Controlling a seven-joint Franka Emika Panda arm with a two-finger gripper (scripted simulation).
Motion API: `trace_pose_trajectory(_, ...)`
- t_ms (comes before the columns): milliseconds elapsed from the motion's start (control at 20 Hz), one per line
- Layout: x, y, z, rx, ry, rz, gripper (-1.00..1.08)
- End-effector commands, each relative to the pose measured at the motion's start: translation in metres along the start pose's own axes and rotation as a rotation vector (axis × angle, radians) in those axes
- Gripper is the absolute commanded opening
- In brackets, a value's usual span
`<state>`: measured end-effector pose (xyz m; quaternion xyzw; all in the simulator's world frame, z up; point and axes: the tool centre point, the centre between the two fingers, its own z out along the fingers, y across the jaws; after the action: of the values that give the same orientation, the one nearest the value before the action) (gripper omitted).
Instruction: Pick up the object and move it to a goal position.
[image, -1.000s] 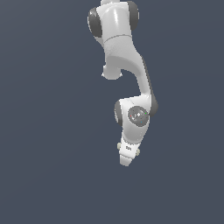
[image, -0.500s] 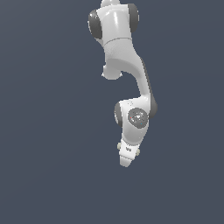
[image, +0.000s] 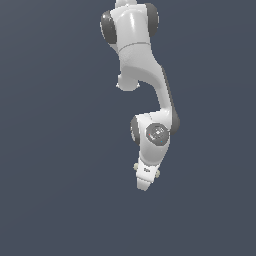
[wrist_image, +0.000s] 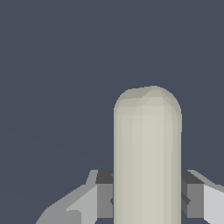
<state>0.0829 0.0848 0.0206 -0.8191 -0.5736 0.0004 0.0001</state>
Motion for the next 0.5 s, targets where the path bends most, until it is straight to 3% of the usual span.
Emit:
trace_pose_trajectory(0, -0.001, -0.001, -0.003, -0.001, 0.000, 0.000, -1.00)
trace_pose_trajectory(450, -0.018, -0.011, -0.031, -0.001, 0.000, 0.000, -1.00)
